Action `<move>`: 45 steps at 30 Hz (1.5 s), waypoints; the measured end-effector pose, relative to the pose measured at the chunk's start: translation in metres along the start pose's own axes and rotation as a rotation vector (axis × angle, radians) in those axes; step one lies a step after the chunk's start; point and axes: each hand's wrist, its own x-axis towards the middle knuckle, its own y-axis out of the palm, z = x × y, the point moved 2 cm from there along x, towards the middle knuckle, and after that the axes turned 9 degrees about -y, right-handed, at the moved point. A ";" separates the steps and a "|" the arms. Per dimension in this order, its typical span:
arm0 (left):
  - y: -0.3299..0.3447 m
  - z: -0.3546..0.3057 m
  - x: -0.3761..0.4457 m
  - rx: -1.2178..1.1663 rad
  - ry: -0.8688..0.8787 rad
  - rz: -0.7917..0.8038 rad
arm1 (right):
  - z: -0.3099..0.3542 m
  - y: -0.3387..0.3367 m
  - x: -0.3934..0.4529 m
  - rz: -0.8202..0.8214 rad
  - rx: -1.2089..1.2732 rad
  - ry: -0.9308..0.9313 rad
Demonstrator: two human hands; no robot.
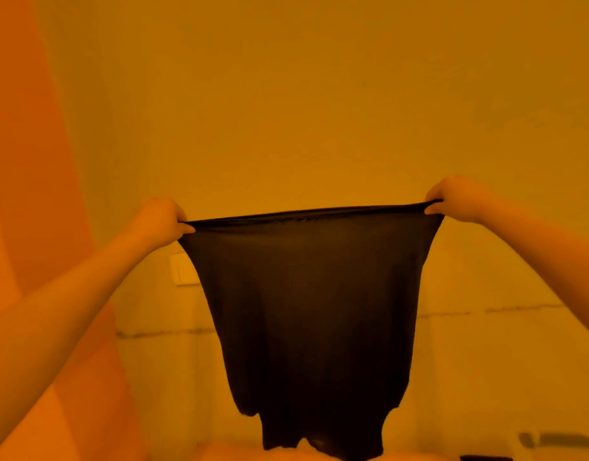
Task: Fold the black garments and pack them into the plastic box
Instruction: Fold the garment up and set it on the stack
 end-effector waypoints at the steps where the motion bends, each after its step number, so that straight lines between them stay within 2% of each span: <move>1: -0.002 -0.001 0.000 -0.055 -0.018 0.009 | 0.000 -0.001 0.000 -0.027 0.030 0.018; 4: -0.007 -0.001 0.000 -0.163 -0.003 0.024 | 0.001 -0.005 -0.003 -0.142 0.170 0.052; 9: -0.016 -0.003 -0.005 -0.311 0.039 0.024 | -0.001 -0.021 -0.004 -0.202 0.291 0.104; 12: -0.012 0.000 -0.003 -0.219 0.110 0.058 | -0.001 -0.021 -0.009 -0.068 0.284 0.125; 17: -0.018 0.002 0.000 -0.244 0.078 -0.005 | 0.001 -0.029 -0.010 -0.140 0.374 0.090; 20: -0.013 0.007 -0.001 -0.207 0.076 0.028 | 0.001 -0.027 -0.015 -0.094 0.457 0.062; 22: -0.008 0.012 -0.003 -0.274 0.061 0.042 | -0.002 -0.022 -0.019 -0.061 0.573 0.068; 28: 0.000 0.028 -0.020 -0.515 0.000 0.278 | -0.015 -0.006 -0.030 0.070 0.626 0.120; 32: 0.028 0.032 -0.035 -0.394 -0.001 0.471 | -0.018 0.023 -0.037 0.234 0.679 0.157; 35: 0.059 0.026 -0.039 -0.329 -0.006 0.530 | -0.023 0.058 -0.040 0.323 0.692 0.203; 40: 0.096 0.008 -0.021 -0.314 -0.081 0.398 | -0.035 0.092 -0.027 0.227 0.558 0.284; 42: 0.094 -0.004 -0.005 -0.342 -0.093 0.312 | -0.038 0.085 -0.016 0.173 0.571 0.309; 45: 0.070 -0.020 0.022 -0.456 -0.098 0.154 | -0.042 0.055 -0.004 0.004 0.640 0.324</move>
